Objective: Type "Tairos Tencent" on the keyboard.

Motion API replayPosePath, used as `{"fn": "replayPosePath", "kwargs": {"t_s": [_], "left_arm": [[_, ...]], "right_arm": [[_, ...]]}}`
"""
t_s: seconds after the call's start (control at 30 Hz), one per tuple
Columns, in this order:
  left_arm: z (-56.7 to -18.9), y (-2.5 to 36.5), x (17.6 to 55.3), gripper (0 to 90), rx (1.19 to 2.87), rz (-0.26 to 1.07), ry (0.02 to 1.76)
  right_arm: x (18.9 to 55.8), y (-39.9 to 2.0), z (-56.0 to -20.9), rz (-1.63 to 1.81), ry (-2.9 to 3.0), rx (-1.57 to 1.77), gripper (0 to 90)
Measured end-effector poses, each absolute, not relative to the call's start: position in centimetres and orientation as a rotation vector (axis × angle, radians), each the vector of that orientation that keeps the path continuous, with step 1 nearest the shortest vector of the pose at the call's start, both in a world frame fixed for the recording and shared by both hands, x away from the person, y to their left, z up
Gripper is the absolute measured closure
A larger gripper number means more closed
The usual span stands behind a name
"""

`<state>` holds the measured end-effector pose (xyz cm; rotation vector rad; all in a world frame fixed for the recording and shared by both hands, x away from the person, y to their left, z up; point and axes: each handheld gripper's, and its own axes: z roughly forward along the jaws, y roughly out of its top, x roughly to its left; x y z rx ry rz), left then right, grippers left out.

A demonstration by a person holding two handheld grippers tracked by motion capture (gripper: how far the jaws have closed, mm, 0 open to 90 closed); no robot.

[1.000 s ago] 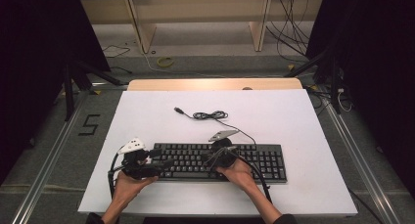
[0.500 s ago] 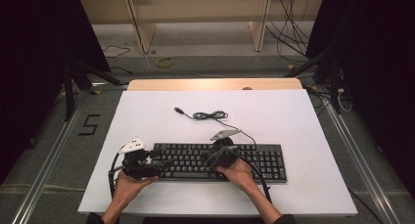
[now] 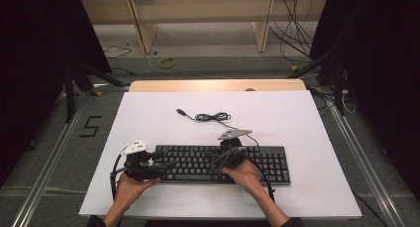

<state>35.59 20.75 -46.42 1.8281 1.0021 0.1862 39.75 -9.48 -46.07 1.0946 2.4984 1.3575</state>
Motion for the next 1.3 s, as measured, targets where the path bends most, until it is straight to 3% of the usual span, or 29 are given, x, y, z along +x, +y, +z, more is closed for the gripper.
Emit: {"fn": "replayPosePath", "kwargs": {"t_s": [0.43, 0.63, 0.87, 1.3], "left_arm": [[-46.4, 20.4, 36.1, 29.4, 1.836, 0.166, 1.005], [-46.3, 20.1, 36.4, 35.2, 1.851, 0.145, 0.994], [-46.2, 19.5, 37.2, 48.6, 1.884, 0.109, 0.986], [-46.5, 17.6, 38.5, 77.0, 1.991, 0.099, 0.959]], "right_arm": [[39.4, -10.8, -45.2, 1.397, 2.475, 1.099, 59.8], [39.1, -11.2, -45.0, 1.411, 2.475, 1.092, 54.6], [38.6, -11.8, -44.8, 1.439, 2.461, 1.087, 47.3], [37.8, -12.8, -44.5, 1.481, 2.425, 1.075, 42.2]]}}
